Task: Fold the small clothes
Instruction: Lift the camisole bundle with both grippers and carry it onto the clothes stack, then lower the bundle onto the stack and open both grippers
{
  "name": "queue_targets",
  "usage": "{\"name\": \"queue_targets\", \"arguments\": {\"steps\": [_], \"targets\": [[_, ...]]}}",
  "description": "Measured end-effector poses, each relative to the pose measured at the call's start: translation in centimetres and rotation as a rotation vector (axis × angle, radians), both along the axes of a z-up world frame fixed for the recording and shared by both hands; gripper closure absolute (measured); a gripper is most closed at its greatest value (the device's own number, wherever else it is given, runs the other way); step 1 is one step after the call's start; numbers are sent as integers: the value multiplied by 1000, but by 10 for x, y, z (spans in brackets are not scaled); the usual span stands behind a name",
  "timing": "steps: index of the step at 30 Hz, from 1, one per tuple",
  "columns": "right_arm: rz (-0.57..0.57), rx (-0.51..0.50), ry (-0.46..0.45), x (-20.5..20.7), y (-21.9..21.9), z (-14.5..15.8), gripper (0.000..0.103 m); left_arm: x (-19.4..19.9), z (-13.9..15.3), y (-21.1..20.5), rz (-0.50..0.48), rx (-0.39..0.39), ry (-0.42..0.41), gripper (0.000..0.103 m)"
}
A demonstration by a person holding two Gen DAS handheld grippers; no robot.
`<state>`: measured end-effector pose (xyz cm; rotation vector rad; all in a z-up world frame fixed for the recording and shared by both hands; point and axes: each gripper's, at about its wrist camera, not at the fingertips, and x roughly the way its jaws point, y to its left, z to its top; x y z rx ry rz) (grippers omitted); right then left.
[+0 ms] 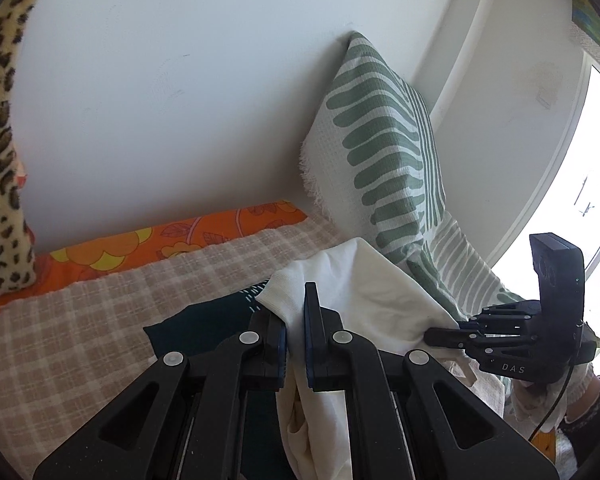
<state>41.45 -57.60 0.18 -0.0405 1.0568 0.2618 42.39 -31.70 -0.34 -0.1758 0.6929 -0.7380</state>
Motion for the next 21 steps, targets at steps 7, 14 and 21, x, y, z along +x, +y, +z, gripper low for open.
{"name": "queue_targets", "arguments": {"steps": [7,14,21], "targets": [[2,-12,47,11,-1,-26,93,20,-21,-1,40,69,12,98],[-23,3,72,13,-7,-33,93,33,-33,-2,92,159,36,92],[-49,-49,76,15,-3,-34,87,35,-31,2,186,267,-14,91]]}}
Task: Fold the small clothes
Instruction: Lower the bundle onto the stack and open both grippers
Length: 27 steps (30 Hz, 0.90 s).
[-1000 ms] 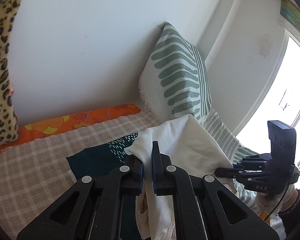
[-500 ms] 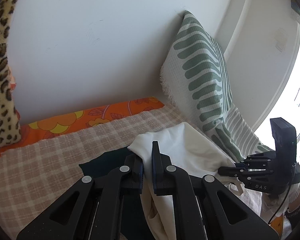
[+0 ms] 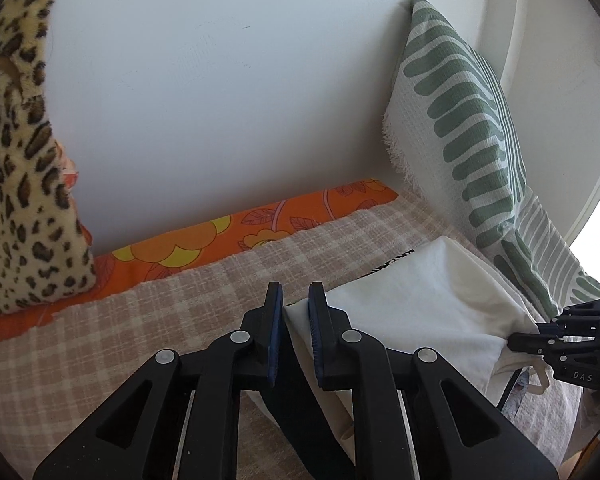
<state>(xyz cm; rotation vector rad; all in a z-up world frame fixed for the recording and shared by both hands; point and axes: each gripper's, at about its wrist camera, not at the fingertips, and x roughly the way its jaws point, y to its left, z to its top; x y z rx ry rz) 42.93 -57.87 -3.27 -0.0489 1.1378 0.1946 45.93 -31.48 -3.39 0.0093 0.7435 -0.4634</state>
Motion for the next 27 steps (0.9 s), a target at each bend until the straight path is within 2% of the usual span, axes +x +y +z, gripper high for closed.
{"name": "queue_targets", "arguments": {"steps": [3,5,8,10,13,17,20,24,27], "targets": [[-22,-23,-7,-2,-1,2,72,0,2,8,12,-10,4,91],[-35,-50,-38,-6,-1,7,67,-3,5,14,18,-17,0,91],[-49,-36,-118,-14,0,24,66,-11,10,17,7,-24,-4,91],[-7,3,-174,-22,10,35,66,-17,13,19,-4,-38,0,91],[55,35,-212,-26,35,40,66,-29,19,20,-21,-45,-9,91],[68,89,-202,-20,63,26,66,-47,28,28,-42,-62,-13,91],[57,135,-140,-14,77,7,66,-59,32,37,-55,-58,-11,91],[91,83,-108,-24,95,-6,65,-77,36,50,-68,-50,-8,91],[73,96,-107,-30,94,-5,65,-93,40,56,-72,-33,-16,85]]}}
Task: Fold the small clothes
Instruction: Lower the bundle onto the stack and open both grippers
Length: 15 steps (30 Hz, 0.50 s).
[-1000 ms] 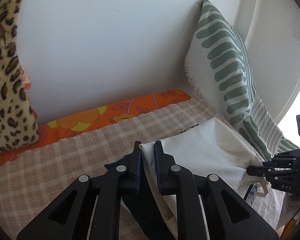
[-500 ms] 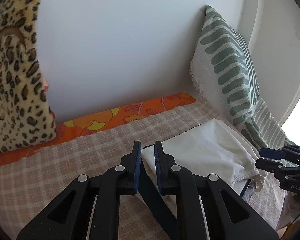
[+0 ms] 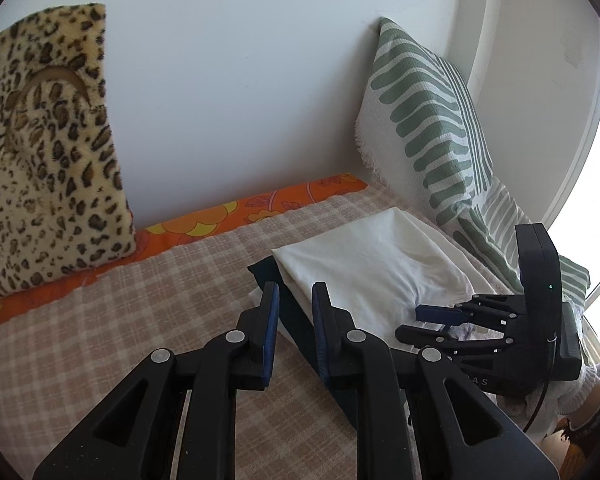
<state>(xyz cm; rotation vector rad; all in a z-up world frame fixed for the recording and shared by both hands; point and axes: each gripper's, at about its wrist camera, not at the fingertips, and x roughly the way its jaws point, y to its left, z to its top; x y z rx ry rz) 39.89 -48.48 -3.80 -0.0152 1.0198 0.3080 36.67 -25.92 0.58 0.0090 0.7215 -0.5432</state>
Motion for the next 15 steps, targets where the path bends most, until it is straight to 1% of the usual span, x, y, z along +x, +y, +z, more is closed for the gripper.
{"name": "queue_targets", "arguments": {"steps": [2,3,4,6,9,13,15], "targets": [[-15,26,2,-4,-4,4,65,-13,4,3,-3,8,-12,71],[-20,33,5,-6,-5,6,65,-20,7,4,1,16,-28,57],[-20,38,5,-10,-6,8,65,-28,11,5,2,21,-47,51],[-17,29,0,-18,-4,13,65,-42,17,7,-12,21,-68,51],[-22,25,-12,-29,1,21,65,-59,25,12,-23,4,-68,50],[-38,38,-36,-47,4,36,65,-81,34,19,-30,-5,-88,41],[-41,34,-47,-57,7,43,65,-90,37,23,-33,-7,-95,40]]}}
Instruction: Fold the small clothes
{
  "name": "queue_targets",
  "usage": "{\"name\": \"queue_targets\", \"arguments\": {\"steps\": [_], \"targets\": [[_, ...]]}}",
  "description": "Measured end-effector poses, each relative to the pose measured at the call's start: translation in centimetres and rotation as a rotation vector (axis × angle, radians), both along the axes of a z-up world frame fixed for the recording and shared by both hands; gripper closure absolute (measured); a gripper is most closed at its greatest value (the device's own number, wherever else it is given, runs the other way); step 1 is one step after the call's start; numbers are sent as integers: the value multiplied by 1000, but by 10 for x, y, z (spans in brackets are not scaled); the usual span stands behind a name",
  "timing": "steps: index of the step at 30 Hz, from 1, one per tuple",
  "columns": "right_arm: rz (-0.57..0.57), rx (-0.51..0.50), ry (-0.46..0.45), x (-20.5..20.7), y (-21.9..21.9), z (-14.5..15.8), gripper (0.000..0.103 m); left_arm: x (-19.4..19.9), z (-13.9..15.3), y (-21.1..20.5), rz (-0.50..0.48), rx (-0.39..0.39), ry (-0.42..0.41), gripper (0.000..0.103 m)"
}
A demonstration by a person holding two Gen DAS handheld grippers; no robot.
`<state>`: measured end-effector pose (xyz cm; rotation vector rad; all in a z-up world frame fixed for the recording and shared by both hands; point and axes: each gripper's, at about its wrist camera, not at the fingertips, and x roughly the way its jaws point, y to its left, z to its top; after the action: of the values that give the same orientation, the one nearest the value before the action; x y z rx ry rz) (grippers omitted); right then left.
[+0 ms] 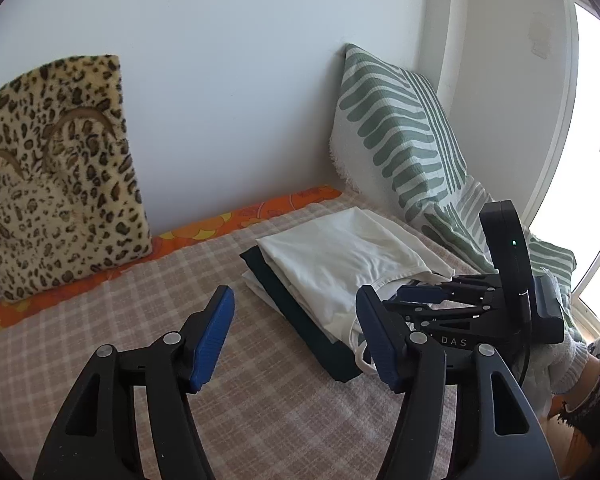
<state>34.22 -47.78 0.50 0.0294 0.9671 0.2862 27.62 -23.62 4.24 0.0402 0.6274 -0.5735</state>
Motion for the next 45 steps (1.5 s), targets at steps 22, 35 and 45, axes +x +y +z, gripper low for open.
{"name": "queue_targets", "arguments": {"steps": [22,35,45], "targets": [[-158,-55,-111,-109,30,53,41,-92,6,53,37,-16,-12,23],[-205,-104,-202,-162,53,71,27,-130,-5,86,72,4,2,19],[-206,-137,-272,-189,75,79,27,-136,-16,100,147,30,0,6]]}}
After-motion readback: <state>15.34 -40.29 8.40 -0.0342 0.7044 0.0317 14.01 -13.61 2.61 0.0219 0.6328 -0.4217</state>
